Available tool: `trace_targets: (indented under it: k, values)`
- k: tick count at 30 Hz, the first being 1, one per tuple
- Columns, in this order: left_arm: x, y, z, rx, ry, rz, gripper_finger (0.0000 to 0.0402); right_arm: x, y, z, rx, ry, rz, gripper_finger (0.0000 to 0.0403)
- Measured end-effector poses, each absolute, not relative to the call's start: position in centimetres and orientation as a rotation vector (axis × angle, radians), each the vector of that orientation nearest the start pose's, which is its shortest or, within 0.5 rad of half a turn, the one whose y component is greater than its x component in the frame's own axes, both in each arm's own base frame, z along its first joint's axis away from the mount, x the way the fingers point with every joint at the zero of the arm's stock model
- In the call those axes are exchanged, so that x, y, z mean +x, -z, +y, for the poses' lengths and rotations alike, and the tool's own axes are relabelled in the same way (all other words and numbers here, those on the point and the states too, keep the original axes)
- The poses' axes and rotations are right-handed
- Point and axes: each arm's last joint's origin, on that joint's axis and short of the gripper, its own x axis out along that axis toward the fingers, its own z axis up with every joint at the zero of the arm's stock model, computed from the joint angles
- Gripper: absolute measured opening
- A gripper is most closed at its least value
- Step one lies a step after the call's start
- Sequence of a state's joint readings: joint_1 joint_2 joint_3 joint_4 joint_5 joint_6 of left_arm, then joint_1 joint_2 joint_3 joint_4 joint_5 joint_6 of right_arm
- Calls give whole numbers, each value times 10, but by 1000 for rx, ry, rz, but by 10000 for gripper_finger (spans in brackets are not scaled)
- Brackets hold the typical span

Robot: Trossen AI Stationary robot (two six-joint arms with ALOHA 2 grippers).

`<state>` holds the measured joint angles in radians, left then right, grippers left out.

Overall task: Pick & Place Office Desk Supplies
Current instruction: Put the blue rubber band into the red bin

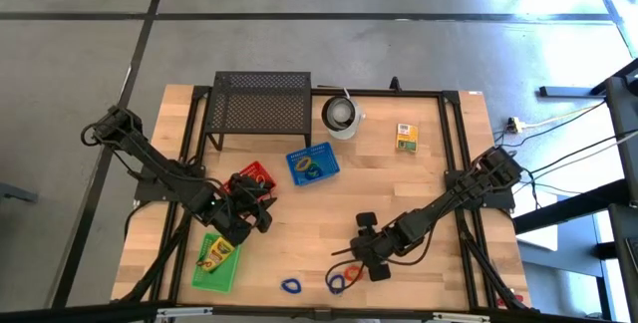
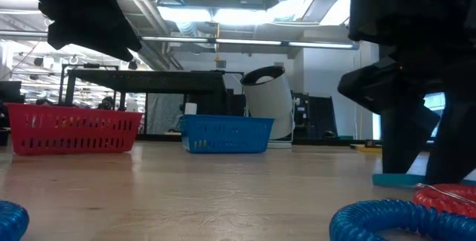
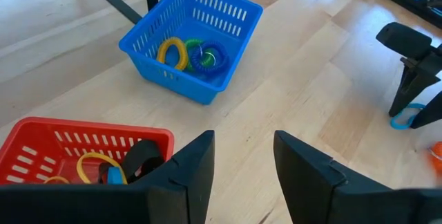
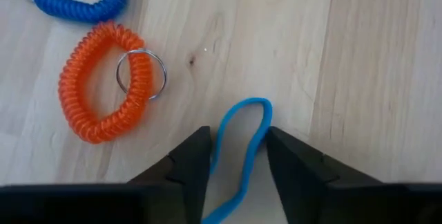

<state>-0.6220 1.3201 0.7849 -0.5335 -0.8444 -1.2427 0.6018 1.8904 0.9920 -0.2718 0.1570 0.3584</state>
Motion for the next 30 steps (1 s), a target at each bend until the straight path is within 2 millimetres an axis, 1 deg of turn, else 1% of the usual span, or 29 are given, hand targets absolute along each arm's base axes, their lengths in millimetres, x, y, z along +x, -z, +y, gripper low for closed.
trace_targets:
  k: [5,11,13,15,21,25,30]
  values:
    - [206,-210,-121,-456,-620,519,143,283,-111,189,-118,-194,1136,84]
    - [206,-211,-120,-434,-651,465,144,284,-111,189,-143,-212,1131,13]
    - [206,-211,-119,-427,-658,452,143,283,-112,189,-158,-227,1127,7]
    - [206,-212,-119,-424,-662,446,143,283,-115,189,-165,-241,1119,10]
    - [207,-213,-120,-392,-654,431,143,275,-133,181,-229,-259,1115,9]
    - [211,-215,-121,-344,-651,388,143,276,-160,176,-213,-219,1009,8]
    - [222,-216,-128,-250,-615,344,144,276,-194,169,-188,-157,847,7]
